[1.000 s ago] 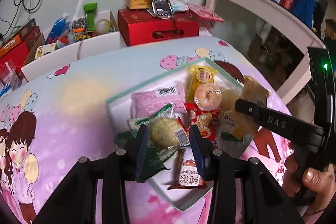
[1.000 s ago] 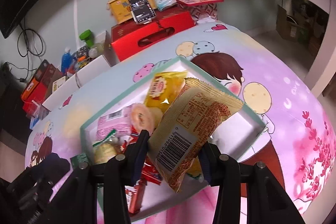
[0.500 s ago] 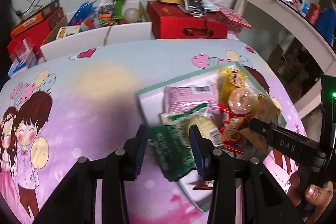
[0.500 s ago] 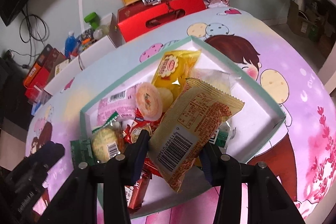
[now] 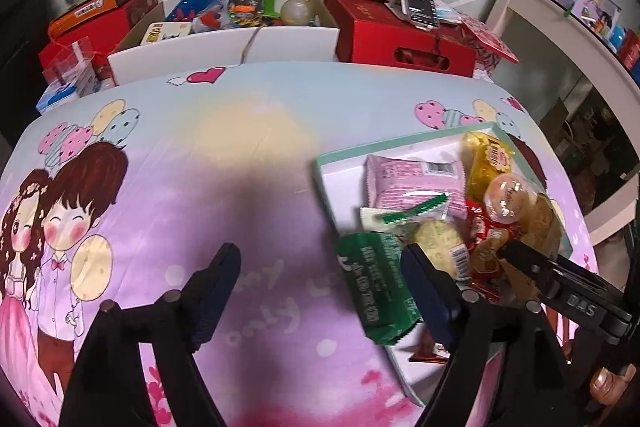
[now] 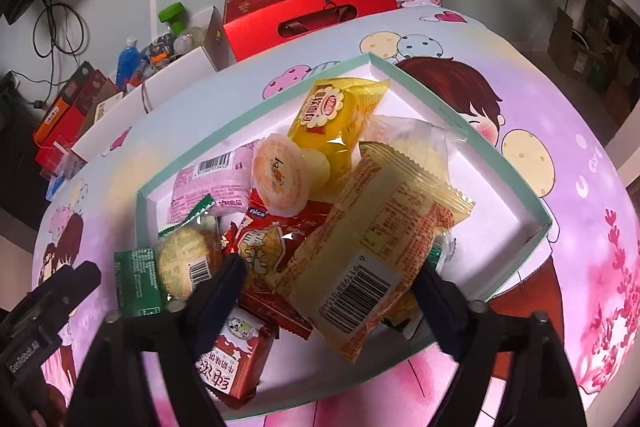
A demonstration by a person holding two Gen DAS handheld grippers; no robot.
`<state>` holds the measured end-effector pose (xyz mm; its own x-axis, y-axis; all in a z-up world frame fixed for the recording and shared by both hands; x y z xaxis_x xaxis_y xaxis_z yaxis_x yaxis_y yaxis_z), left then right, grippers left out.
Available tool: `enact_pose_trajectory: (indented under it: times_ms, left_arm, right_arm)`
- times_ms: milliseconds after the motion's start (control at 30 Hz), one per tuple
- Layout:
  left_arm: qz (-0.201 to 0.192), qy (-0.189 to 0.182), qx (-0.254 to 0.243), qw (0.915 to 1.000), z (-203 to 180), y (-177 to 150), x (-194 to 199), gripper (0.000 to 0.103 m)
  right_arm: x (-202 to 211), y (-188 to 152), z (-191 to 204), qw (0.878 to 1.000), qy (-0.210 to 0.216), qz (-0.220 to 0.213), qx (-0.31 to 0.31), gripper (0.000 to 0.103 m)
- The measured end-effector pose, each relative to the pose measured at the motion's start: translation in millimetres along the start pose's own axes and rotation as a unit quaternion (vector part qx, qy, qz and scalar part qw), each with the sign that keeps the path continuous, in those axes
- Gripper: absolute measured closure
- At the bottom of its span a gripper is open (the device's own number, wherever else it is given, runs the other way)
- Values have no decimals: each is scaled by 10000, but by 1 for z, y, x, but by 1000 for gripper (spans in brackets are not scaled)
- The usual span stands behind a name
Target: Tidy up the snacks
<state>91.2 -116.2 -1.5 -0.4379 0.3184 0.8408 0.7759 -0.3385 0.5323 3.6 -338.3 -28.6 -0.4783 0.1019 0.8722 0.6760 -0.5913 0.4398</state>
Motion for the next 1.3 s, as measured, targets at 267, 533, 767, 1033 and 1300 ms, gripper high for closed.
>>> enact_pose_trajectory:
  times_ms: [267, 533, 767, 1033, 1300]
  left_arm:
    - [-87, 314, 231, 9992, 19, -7, 1, 12]
    - [-156, 450, 425, 9980, 32, -23, 16, 12]
    - [-375, 763, 520, 9950, 35, -44, 45, 13]
    - [-248, 1452, 249, 9888, 29, -76, 65, 13]
    - [-62, 1527, 282, 9878, 28, -106, 73, 13]
  right_arm:
    - [1, -1, 5, 9999, -14, -107, 117, 0]
    - [16, -11, 18, 9985, -66, -363, 393, 0]
    - [40, -36, 32, 9955, 79, -620, 716, 0]
    - [52, -70, 38, 9933, 112, -677, 929, 0]
    - [58, -93, 39, 9923, 79, -646, 1058, 0]
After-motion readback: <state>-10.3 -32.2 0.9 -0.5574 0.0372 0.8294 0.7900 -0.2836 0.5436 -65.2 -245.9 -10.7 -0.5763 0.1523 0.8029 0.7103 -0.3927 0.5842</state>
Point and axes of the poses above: each gripper's, at about its wrist camera, not at the fingertips, and x roughly against the way its jaws point, z to its left, y to its top, the point moved 1 cm from there along -x, roughly the way its jaws point, and after that the axes turned 4 degrees about -x, right-handed, at the moved point
